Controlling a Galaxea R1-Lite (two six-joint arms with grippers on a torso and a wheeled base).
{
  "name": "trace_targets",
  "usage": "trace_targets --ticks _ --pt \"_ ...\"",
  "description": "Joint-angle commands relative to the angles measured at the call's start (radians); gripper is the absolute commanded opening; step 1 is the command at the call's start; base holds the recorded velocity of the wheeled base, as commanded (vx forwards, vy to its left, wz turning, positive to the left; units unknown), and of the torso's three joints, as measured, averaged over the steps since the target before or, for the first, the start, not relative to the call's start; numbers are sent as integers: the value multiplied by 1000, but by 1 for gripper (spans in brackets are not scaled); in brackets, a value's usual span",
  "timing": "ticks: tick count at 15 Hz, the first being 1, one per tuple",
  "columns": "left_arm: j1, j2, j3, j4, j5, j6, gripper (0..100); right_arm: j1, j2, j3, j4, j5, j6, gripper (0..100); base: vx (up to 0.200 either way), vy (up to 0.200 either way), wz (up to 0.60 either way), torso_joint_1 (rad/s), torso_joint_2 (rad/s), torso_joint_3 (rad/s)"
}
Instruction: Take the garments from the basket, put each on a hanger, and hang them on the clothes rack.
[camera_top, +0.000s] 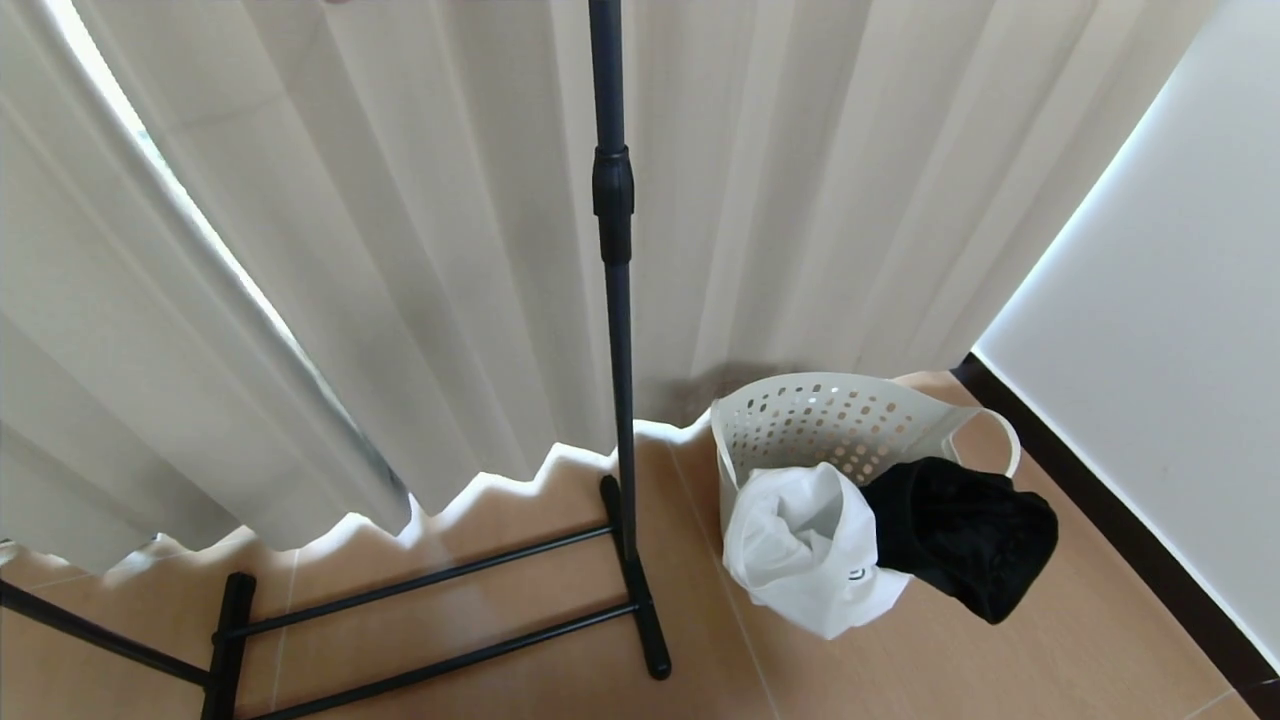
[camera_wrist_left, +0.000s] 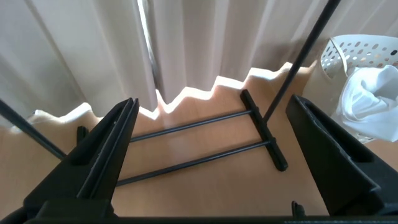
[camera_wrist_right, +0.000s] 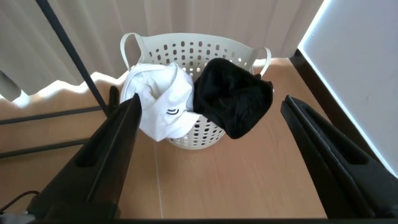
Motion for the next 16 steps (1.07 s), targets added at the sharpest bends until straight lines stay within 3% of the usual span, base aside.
trace_targets --ticks 1,7,16 --pt "0 0 0 0 -1 0 100 1 1 0 0 1 0 100 0 0 0 0 0 0" --pt "0 0 0 0 -1 0 100 1 1 0 0 1 0 100 0 0 0 0 0 0" --pt "0 0 0 0 1 -5 100 1 1 0 0 1 0 100 0 0 0 7 2 -108"
